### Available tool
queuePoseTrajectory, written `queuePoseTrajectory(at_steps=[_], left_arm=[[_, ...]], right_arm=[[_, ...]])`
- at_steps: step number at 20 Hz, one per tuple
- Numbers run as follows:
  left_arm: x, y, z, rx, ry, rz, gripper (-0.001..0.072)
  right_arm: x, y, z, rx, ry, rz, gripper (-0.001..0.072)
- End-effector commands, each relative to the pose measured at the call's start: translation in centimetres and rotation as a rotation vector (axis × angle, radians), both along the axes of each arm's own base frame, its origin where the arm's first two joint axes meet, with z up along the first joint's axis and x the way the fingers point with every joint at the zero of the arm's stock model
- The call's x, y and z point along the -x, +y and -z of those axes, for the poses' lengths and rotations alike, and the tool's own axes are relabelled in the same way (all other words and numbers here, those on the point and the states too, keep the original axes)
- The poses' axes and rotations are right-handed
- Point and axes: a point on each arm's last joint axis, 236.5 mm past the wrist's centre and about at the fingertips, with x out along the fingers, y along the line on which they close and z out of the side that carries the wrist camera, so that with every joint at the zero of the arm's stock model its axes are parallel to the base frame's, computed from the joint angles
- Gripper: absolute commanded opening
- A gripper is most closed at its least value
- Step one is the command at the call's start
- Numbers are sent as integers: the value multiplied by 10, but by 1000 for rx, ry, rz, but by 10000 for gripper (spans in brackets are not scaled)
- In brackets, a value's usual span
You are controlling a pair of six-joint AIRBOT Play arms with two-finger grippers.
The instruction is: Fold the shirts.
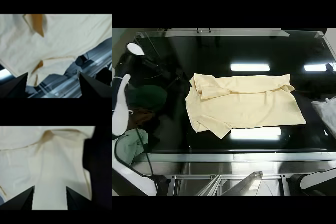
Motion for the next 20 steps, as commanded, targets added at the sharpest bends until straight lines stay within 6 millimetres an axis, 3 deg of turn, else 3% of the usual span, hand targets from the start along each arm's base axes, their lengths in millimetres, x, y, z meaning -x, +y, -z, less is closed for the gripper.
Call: queuePoseTrajectory(at_steps=[1, 3, 6, 11, 12, 16, 20], left_arm=[[62, 4, 9, 9, 20, -46, 714], [98, -3, 18, 8, 37, -90, 713], [138, -9, 29, -12, 33, -135, 714], [159, -15, 38, -52, -26, -246, 711], [163, -16, 38, -51, -28, -265, 703], [174, -36, 42, 63, 23, -388, 695], [189, -42, 93, 8, 137, -471, 695]], right_arm=[[66, -57, 22, 41, 178, 107, 462], [76, -68, 35, 48, 173, 106, 466], [73, -55, 55, 36, 184, 55, 466], [66, -1, 96, -11, 260, -89, 465], [67, 12, 98, -24, 269, -133, 386], [61, 38, 89, -65, 255, -183, 385], [54, 47, 78, -123, 223, -174, 385]])
